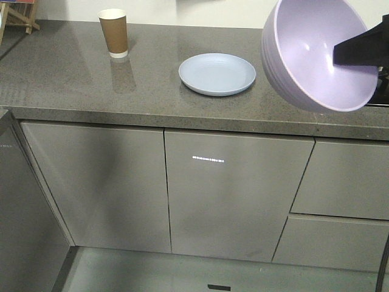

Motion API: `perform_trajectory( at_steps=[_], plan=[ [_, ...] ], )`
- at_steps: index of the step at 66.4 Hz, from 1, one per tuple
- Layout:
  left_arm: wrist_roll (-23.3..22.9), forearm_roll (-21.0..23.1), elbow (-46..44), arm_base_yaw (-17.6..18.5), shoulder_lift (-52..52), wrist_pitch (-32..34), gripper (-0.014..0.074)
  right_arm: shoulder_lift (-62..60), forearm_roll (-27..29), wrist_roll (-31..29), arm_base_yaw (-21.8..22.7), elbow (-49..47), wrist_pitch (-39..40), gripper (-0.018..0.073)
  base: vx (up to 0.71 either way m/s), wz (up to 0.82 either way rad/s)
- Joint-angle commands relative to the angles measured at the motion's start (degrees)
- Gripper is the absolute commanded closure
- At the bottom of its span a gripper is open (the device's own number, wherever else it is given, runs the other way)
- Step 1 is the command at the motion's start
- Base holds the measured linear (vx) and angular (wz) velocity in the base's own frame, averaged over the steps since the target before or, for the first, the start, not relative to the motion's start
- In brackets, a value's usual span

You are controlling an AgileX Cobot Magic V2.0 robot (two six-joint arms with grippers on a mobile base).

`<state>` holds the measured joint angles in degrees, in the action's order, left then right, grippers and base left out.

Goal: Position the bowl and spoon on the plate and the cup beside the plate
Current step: 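Drive toward the counter with the pale blue plate and paper cup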

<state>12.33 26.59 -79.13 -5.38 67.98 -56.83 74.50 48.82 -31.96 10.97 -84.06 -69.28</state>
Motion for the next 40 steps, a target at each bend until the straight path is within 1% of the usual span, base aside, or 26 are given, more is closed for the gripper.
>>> perform_trajectory(
  at_steps=[1, 40],
  plan=[
    [0.0, 2.1, -1.5, 0.1, -1.3, 3.1, 0.0604, -1.4, 3.3, -0.6, 0.2, -1.6, 1.6, 0.0565, 0.11, 0.03],
    [0.0, 2.1, -1.5, 0.1, -1.3, 3.1, 0.0604, -1.4, 3.3, -0.6, 0.2, -1.6, 1.6, 0.0565, 0.13, 0.01]
  ],
)
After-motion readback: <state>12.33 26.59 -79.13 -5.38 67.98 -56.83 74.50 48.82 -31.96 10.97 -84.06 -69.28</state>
